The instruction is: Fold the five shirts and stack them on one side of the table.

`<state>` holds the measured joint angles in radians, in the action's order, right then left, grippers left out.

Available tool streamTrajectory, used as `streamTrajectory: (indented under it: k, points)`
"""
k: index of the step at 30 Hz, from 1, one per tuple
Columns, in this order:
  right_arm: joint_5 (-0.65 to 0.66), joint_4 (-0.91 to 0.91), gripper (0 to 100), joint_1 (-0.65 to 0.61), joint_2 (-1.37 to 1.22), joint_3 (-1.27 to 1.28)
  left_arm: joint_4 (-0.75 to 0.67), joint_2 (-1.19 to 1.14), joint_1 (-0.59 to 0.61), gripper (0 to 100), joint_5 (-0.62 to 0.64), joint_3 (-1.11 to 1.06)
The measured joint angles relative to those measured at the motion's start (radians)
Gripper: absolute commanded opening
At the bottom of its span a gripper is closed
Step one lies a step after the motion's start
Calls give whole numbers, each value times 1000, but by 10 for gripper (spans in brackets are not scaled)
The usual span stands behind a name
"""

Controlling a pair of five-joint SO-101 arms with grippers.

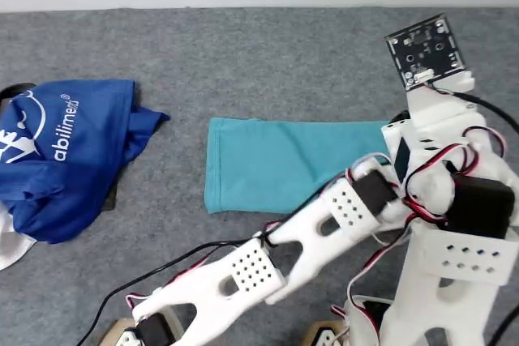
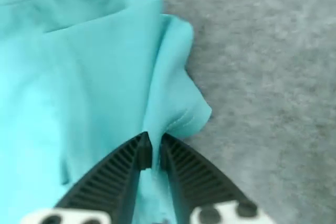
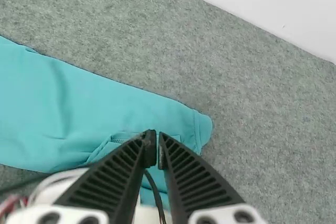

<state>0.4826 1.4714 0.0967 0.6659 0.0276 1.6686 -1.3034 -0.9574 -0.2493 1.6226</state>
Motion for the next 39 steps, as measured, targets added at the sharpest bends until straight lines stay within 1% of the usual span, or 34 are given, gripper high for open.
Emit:
streamTrajectory:
  k: [5, 7, 9, 11, 15, 29, 33, 39]
  points:
    - [0, 0, 12, 0, 0, 0, -91, 0, 77, 178, 5, -5]
    - [0, 0, 12, 0, 0, 0, -124, 0, 101, 215, 46, -28]
    - [0, 0, 12, 0, 0, 0, -149, 0, 121, 217, 100, -54]
    - [0, 0, 12, 0, 0, 0, -170, 0, 140, 217, 124, -86]
    - [0, 0, 12, 0, 0, 0, -215, 0, 173, 217, 133, -175]
    - [0, -3, 12, 0, 0, 49, -255, -2, 224, 205, 133, -183]
    - [0, -3, 12, 0, 0, 49, -230, 6, 207, 198, 133, -140]
    - [0, -15, 12, 0, 0, 49, -143, 72, 115, 198, 118, -104]
